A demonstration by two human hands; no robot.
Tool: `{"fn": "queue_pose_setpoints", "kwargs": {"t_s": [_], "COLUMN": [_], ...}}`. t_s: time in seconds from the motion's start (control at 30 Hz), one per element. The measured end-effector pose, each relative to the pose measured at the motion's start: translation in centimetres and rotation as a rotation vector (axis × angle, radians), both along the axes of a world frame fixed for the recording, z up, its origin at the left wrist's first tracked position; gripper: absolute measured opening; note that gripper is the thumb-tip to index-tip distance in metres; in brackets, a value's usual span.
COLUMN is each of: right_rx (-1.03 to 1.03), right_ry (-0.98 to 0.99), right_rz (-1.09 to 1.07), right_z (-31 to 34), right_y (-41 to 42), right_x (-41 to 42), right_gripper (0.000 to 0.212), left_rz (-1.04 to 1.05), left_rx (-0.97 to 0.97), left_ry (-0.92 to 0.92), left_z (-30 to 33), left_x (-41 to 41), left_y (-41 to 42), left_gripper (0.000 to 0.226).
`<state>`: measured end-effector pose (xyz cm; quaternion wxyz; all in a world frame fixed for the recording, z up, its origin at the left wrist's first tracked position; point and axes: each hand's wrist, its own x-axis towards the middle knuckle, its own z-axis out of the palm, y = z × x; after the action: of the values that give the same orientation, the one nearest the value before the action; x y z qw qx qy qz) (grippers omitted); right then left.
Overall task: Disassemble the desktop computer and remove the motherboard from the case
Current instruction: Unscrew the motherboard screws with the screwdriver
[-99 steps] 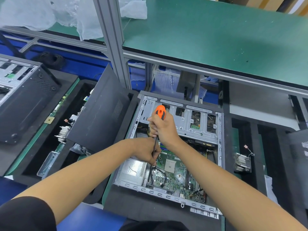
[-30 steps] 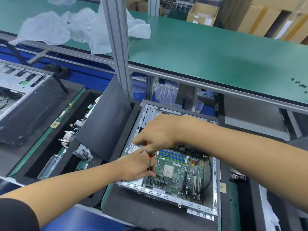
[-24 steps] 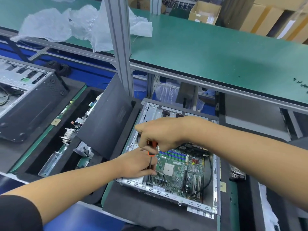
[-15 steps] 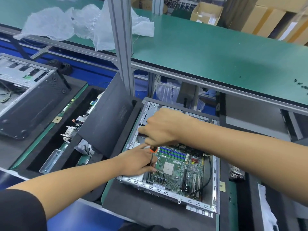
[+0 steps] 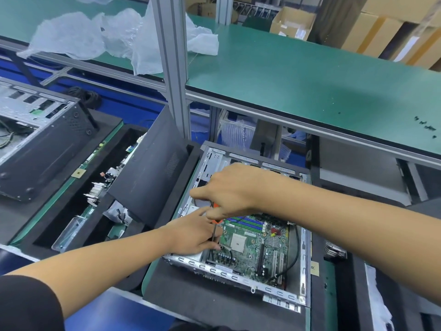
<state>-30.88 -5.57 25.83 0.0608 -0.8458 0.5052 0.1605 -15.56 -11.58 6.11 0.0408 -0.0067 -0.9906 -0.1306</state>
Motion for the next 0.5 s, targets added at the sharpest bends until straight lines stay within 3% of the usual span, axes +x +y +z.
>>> {"fn": "queue_pose_setpoints", "kwargs": {"t_s": [0.1,0.23,0.37,0.43,0.5], "right_rx": [-0.017,0.179,0.46,0.456,0.262], "right_ry": [0.018,-0.162,-0.434,-0.42,-0.197], "right_rz": [-0.005,-0.021,-0.096,-0.131,-0.118], "right_z": [0.08,0.6,0.75,0.69,0.56], "right_y": [-0.04,-0.51,-0.13,-0.12,-0.22], "right_x": [0.53,-0.16,-0.38,-0.34,-0.08], "right_gripper": [0.024,0.004,0.029,0.027,0.017], "left_rz": [-0.022,-0.031,-0.024,-0.028,-0.018], "left_rx": [-0.135,0.032,0.007,-0.061,-0.007], "left_ry": [0.092,-0.04,-0.103,-0.074,-0.088], "left_z": [0.63,0.88,0.97,1.09,0.98], "left_x": [-0.14,-0.08,-0.03,-0.06,-0.02], "left_y": [0.19,0.24,0.39,0.38,0.29], "left_gripper": [0.025,0.035,0.04,0.038,0.035]}}
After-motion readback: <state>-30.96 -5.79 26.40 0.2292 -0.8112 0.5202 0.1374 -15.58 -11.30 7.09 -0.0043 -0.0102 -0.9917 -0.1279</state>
